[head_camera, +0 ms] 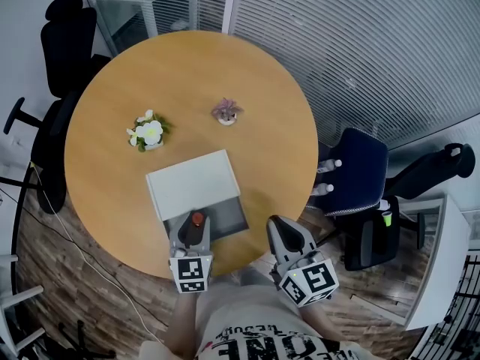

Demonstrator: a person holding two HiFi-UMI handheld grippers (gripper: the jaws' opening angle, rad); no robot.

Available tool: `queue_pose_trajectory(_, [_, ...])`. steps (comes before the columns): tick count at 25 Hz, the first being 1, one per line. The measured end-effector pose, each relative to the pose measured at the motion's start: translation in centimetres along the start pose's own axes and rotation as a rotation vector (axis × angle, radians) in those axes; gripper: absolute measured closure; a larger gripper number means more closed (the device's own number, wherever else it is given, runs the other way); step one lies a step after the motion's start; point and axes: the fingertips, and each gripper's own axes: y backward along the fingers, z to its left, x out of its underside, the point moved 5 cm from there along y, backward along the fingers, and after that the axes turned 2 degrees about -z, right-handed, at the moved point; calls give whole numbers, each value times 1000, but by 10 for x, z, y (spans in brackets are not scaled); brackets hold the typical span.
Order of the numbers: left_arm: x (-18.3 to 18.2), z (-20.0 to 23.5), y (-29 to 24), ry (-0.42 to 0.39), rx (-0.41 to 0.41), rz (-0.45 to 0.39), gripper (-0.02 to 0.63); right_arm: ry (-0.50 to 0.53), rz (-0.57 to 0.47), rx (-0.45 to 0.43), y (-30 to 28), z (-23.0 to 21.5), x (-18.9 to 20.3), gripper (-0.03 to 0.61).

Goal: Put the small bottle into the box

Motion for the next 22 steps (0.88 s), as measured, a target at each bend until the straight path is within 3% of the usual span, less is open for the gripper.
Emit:
queue_pose_trajectory(16, [22, -15, 17, -102, 23, 89, 466, 9, 11, -56, -8, 16, 2, 552])
queue_pose_trajectory(22, [22, -13, 17, -91, 22, 92, 466, 8, 4, -59, -8, 20, 4, 552])
